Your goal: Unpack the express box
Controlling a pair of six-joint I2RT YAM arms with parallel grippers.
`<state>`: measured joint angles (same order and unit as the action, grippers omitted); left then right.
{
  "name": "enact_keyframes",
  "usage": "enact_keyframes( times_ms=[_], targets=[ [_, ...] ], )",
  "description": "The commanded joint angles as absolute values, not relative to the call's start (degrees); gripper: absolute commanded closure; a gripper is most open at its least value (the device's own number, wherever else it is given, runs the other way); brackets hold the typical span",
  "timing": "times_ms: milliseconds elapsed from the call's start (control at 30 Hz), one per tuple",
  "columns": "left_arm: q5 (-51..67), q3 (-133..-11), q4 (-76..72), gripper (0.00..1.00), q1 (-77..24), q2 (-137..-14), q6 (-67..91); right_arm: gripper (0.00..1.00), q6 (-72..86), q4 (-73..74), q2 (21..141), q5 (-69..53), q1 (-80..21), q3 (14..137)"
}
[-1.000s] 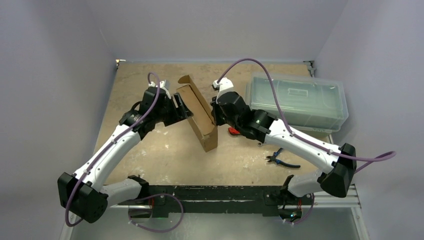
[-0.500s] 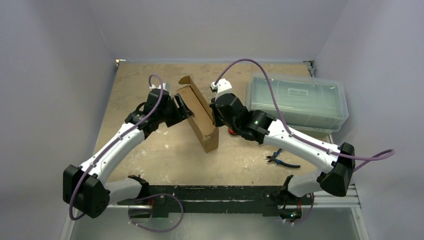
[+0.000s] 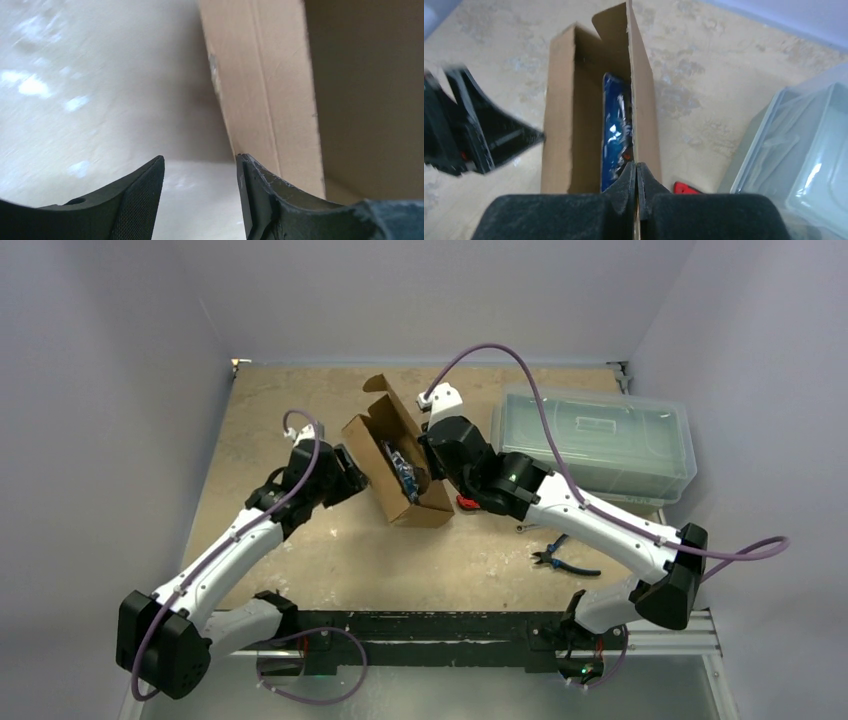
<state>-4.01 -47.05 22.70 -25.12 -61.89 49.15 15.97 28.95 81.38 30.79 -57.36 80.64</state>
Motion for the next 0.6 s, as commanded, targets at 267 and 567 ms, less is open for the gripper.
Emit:
enact_keyframes(
  times_ms=[267, 567],
  targets=[
    [-13.01, -37.36, 33.29, 0.46, -24.79, -56.58, 53.93, 1.00, 4.88, 18.35, 84.12, 32.47, -57.39, 86.66],
    [-13.48, -46.69, 38.18, 0.43, -24.79, -48.34, 43.02, 1.00, -4.69, 11.04, 86.21, 24.14, -57.18, 86.65]
  ],
)
